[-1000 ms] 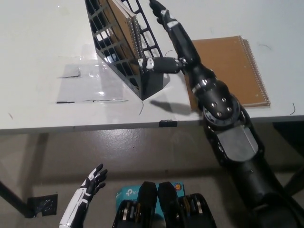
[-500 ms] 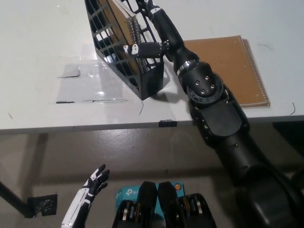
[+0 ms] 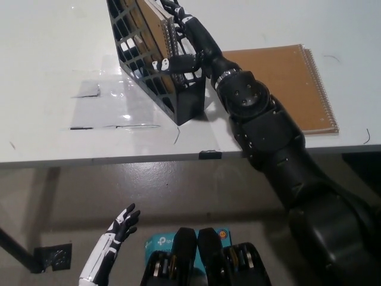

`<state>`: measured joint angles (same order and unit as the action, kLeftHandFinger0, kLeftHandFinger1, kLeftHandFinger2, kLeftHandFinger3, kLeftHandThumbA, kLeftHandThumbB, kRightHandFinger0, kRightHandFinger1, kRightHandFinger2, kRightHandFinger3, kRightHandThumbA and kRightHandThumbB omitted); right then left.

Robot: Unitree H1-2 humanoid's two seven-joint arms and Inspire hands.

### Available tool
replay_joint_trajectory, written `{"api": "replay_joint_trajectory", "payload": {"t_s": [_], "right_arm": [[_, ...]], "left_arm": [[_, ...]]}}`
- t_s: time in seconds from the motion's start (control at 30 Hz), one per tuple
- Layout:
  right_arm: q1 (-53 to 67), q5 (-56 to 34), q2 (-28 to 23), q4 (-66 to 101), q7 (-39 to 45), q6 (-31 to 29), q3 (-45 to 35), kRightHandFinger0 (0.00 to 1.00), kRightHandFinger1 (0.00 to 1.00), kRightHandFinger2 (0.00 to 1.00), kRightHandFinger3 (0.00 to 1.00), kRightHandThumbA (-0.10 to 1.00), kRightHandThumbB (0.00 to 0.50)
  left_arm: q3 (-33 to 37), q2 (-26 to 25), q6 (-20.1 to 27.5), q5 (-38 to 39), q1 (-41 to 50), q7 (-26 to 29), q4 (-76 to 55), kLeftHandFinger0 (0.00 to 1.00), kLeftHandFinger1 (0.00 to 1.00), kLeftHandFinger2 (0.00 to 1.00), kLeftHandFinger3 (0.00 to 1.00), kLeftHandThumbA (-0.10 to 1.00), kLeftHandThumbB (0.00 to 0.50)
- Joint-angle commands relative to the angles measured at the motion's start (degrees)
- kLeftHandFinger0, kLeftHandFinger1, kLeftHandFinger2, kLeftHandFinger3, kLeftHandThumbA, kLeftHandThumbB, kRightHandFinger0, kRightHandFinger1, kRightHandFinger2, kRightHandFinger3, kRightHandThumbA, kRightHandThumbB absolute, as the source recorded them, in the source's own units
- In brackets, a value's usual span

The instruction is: Use the right hand to pick up a book from the book holder on the left side and put it on another book on the right side

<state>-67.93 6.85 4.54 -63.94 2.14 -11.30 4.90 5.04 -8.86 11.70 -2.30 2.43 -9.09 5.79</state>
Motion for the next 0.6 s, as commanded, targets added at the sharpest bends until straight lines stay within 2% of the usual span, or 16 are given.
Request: {"api": "replay_joint_trajectory", "payload": {"t_s": [0.0,0.03,0.27,0.3,0.33,0.37,0.4,0.43,0.47,0.5,0.53,0.57], "right_arm": [[-4.5,-0.9,0.6,-2.0,-1.2,-2.5,-0.6,1.0,1.0,1.0,1.0,1.0,0.364],[-4.7,-1.0,0.6,-2.4,-1.2,-2.6,-0.7,1.0,1.0,1.0,1.0,1.0,0.372],[-6.2,-1.9,0.7,-5.2,-0.3,-3.6,-1.2,0.99,1.0,1.0,1.0,1.0,0.296],[-6.4,-1.9,0.7,-5.4,-0.5,-3.7,-1.1,0.94,1.0,1.0,1.0,1.0,0.293],[-6.7,-1.7,0.7,-5.9,-0.6,-3.5,-1.0,0.83,0.96,1.0,1.0,1.0,0.274],[-6.9,-1.4,0.5,-6.2,-0.5,-3.5,-0.7,0.75,0.83,0.92,1.0,1.0,0.261],[-7.3,-1.5,0.4,-7.0,0.1,-3.8,-0.6,0.64,0.59,0.64,0.67,0.85,0.265],[-7.6,-2.6,0.5,-7.5,1.0,-3.4,-1.5,0.46,0.4,0.47,0.47,0.69,0.269],[-8.3,-5.2,1.0,-8.5,2.1,-2.0,-3.7,0.16,0.11,0.12,0.15,0.4,0.233],[-8.6,-5.8,1.3,-9.0,2.0,-1.7,-4.6,0.01,0.01,0.1,0.09,0.03,0.25],[-8.7,-6.2,1.4,-9.2,2.1,-1.7,-5.2,0.0,0.03,0.17,0.15,-0.07,0.253],[-9.1,-6.2,1.6,-9.5,2.1,-0.7,-5.7,0.0,0.1,0.37,0.32,-0.1,0.22]], "left_arm": [[0.1,-0.7,0.1,-0.9,-0.9,-0.1,-1.6,1.0,1.0,1.0,1.0,0.98,0.213],[0.1,-0.8,0.1,-0.8,-0.9,-0.2,-1.6,1.0,1.0,1.0,1.0,0.97,0.213],[-0.1,-0.8,0.0,-1.0,-1.7,-0.1,-1.3,1.0,1.0,1.0,1.0,0.96,0.23],[-0.2,-0.9,0.0,-0.9,-1.9,-0.2,-1.2,1.0,1.0,1.0,1.0,0.96,0.231],[-0.2,-0.9,0.1,-0.9,-2.1,-0.3,-1.1,1.0,1.0,1.0,1.0,0.95,0.231],[-0.1,-1.1,0.4,-1.2,-2.3,-0.3,-1.0,1.0,1.0,1.0,1.0,0.95,0.23],[-0.1,-1.0,0.1,-1.0,-2.4,-0.4,-0.9,1.0,1.0,1.0,1.0,0.95,0.238],[-0.1,-1.0,0.0,-1.0,-2.6,-0.4,-0.9,1.0,1.0,1.0,1.0,0.95,0.239],[-0.1,-1.0,-0.2,-1.2,-2.7,-0.2,-1.0,1.0,1.0,1.0,1.0,0.95,0.233],[-0.2,-1.0,-0.3,-1.3,-2.8,-0.2,-1.1,1.0,1.0,1.0,1.0,0.95,0.235],[-0.2,-1.0,-0.5,-1.3,-2.8,-0.1,-1.2,1.0,1.0,1.0,1.0,0.95,0.235],[-0.3,-1.0,-0.4,-1.0,-3.0,-0.3,-1.1,1.0,1.0,1.0,1.0,0.95,0.236]]}}
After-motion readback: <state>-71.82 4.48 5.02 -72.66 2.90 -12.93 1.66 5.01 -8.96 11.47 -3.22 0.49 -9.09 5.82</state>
